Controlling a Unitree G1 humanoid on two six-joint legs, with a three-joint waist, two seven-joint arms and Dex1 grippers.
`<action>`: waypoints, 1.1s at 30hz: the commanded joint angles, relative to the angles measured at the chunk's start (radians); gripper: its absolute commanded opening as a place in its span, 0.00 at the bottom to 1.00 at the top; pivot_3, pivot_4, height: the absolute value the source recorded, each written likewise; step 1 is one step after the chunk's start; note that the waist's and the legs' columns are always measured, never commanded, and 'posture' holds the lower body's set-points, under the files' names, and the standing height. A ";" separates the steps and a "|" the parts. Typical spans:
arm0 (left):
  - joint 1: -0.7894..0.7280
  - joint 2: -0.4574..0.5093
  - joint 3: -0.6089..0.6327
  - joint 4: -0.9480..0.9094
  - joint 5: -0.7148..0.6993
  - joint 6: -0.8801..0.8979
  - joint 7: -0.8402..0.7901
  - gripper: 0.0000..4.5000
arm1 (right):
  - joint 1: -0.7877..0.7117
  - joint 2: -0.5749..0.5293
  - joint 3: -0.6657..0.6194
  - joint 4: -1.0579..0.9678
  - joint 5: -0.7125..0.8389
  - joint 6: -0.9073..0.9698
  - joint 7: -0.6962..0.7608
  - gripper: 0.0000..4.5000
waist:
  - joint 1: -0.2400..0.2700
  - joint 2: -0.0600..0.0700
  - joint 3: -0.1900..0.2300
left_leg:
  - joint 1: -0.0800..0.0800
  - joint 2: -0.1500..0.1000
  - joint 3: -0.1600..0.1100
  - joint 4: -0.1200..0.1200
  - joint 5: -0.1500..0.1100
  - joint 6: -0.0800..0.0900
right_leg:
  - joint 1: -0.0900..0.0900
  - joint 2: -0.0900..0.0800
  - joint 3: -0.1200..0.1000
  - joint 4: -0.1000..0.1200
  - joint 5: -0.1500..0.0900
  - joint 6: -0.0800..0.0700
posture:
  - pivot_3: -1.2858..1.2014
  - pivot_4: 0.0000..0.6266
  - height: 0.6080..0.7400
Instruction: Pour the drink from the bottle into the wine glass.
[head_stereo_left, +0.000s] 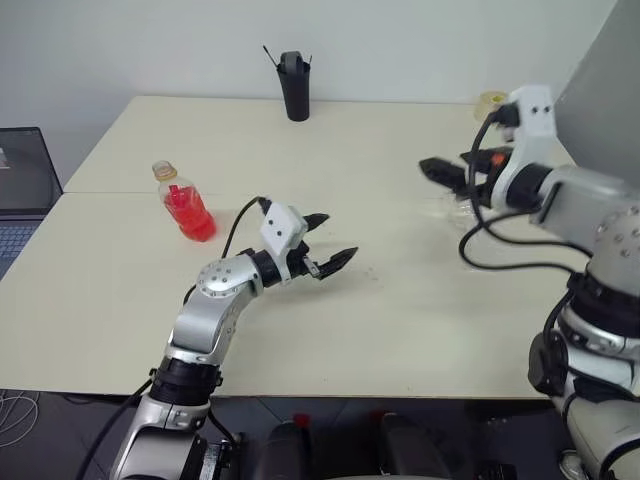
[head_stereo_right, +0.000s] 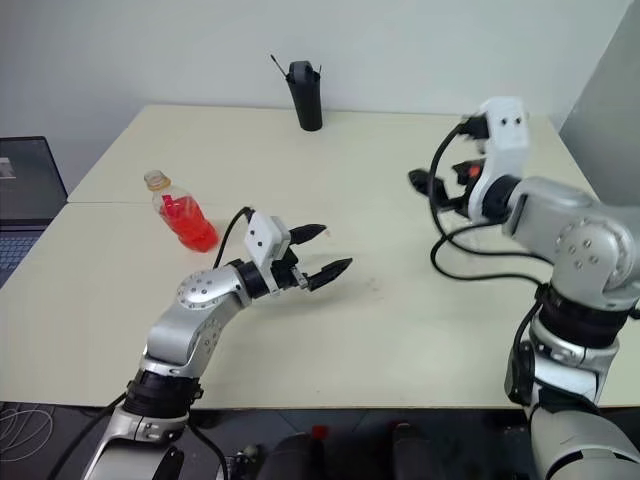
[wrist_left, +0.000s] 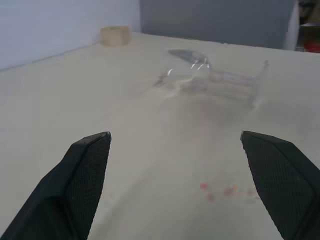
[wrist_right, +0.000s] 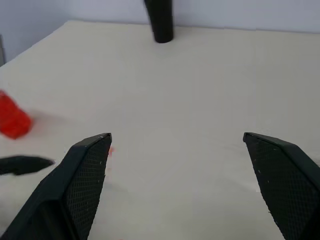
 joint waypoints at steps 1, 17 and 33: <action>-0.068 0.011 -0.039 -0.017 -0.023 0.017 -0.087 0.99 | -0.046 -0.073 -0.004 0.182 -0.087 0.017 -0.016 1.00 | 0.004 0.000 0.000 | 0.000 0.000 0.000 0.000 0.000 0.000 | 0.000 -0.001 0.000 -0.001 0.000 0.000 | 0.52 0.24 1.00; -0.123 -0.023 -0.102 0.020 -0.008 0.033 -0.182 0.99 | -0.566 -0.317 0.769 1.202 -0.263 -0.043 0.676 1.00 | -0.009 0.009 0.005 | 0.000 -0.002 0.005 -0.001 0.000 0.001 | -0.002 0.003 0.002 0.000 0.000 0.000 | 0.52 0.24 1.00; 0.053 -0.004 -0.075 -0.220 0.002 0.119 -0.015 0.99 | -0.597 -0.141 0.878 1.598 -0.650 -0.441 1.000 1.00 | 0.000 0.009 0.005 | 0.000 0.000 0.003 0.000 0.000 0.000 | -0.002 0.000 0.001 0.001 0.000 0.000 | 0.52 0.24 1.00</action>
